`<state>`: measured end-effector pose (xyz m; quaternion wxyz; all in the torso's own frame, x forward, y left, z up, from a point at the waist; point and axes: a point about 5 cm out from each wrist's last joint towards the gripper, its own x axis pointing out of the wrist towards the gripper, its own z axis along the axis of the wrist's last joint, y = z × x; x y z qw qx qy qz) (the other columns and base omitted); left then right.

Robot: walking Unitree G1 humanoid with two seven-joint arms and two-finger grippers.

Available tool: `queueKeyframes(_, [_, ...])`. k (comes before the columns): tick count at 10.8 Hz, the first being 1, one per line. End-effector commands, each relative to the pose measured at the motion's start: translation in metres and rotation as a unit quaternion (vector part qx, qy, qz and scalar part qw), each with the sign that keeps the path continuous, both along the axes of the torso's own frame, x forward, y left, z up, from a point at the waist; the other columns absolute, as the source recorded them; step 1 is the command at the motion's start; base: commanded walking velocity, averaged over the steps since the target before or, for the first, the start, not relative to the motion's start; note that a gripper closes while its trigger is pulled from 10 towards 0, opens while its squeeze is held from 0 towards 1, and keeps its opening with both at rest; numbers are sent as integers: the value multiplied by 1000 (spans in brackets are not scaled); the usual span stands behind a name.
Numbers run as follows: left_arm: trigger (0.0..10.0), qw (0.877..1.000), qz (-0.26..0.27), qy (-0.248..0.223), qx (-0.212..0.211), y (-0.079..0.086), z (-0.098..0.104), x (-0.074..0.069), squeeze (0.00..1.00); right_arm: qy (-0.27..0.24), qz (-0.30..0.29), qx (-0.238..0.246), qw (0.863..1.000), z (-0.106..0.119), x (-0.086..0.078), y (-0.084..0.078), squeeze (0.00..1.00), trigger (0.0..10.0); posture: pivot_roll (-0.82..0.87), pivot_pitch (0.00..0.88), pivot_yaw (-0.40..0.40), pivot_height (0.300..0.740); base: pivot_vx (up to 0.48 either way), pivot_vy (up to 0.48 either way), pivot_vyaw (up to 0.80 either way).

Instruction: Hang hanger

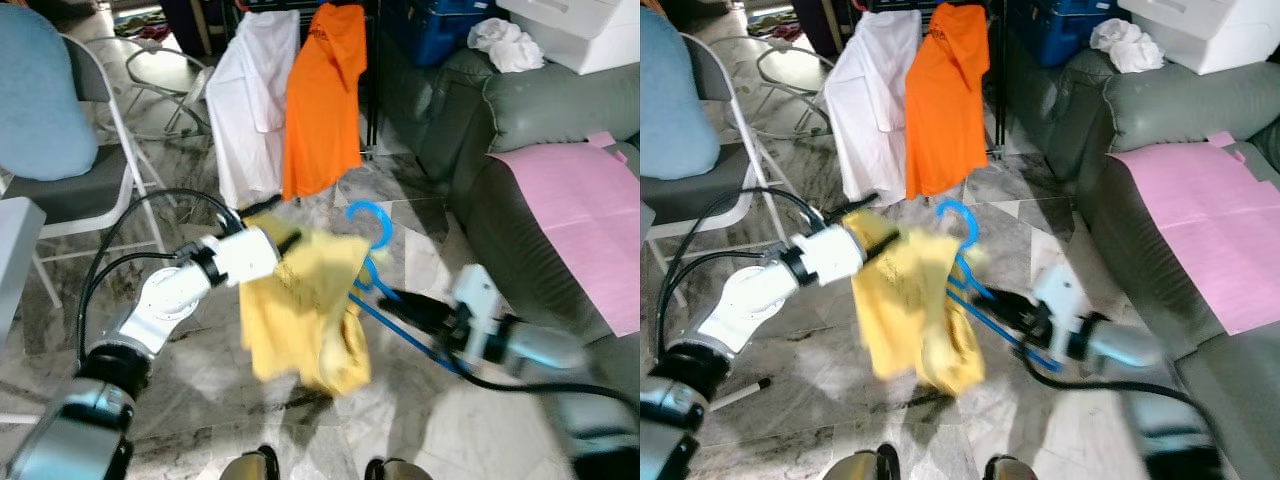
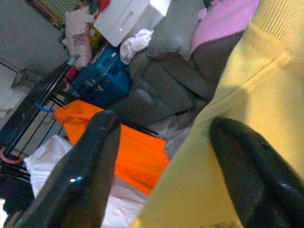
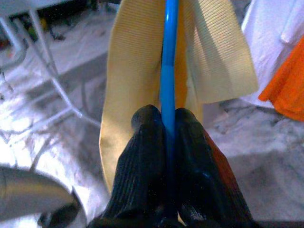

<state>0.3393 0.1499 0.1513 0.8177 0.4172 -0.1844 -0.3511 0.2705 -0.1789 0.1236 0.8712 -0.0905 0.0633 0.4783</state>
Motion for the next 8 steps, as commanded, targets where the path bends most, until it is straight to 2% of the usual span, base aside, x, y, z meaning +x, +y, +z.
queueKeyframes(1, [10000,999,-12,4,34,3,-5,-1,1000,-14,41,11,999,11,-5,6,0,10000,-114,159,33,740,0,0,0])
queueKeyframes(4, [10000,994,-42,42,86,7,-21,-6,1000,-11,75,-36,996,18,-1,-3,0,10000,-118,168,25,740,0,0,0])
queueKeyframes(6, [10000,993,-35,52,104,11,-22,-3,1000,-14,76,-73,994,17,5,-12,0,10000,-110,173,12,740,0,0,0])
queueKeyframes(7, [10000,995,-10,64,80,15,-25,-1,1000,-16,73,-70,995,16,6,-10,0,10000,-106,168,8,740,0,0,0])
queueKeyframes(8, [10000,995,-3,69,75,16,-29,-2,1000,-15,79,-66,995,16,4,-8,0,10000,-103,166,4,740,0,0,0])
